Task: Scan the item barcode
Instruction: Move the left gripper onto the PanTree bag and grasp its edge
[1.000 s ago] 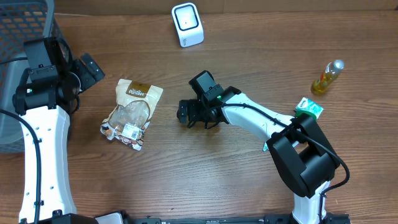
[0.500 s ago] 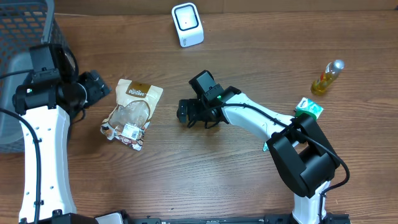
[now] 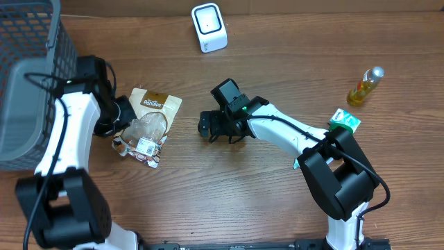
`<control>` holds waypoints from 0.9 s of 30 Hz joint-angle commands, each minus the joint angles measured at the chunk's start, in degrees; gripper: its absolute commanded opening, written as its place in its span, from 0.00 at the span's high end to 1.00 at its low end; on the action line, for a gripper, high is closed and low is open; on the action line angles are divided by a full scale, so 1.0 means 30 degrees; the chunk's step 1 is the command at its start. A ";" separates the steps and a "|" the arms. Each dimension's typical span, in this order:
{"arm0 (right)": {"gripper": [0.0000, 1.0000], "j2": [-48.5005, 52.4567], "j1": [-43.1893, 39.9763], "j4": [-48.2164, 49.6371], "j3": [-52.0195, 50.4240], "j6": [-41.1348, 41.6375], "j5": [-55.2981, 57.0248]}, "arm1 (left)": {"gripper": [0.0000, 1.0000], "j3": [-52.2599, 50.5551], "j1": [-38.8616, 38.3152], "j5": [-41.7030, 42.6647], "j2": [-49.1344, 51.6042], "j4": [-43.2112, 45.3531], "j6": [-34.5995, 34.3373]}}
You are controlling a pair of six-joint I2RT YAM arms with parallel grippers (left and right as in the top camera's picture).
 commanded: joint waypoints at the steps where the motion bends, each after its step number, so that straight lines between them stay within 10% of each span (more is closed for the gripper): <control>1: 0.00 0.0051 -0.0073 0.0066 -0.0058 0.0015 0.0146 | 0.96 -0.0109 -0.0036 -0.0903 0.1399 0.0073 0.0597; 27: 0.00 0.0051 -0.1472 -0.1129 -0.0051 0.0576 -0.0372 | 0.96 -0.0175 -0.6666 -0.0874 0.5187 0.1472 0.0597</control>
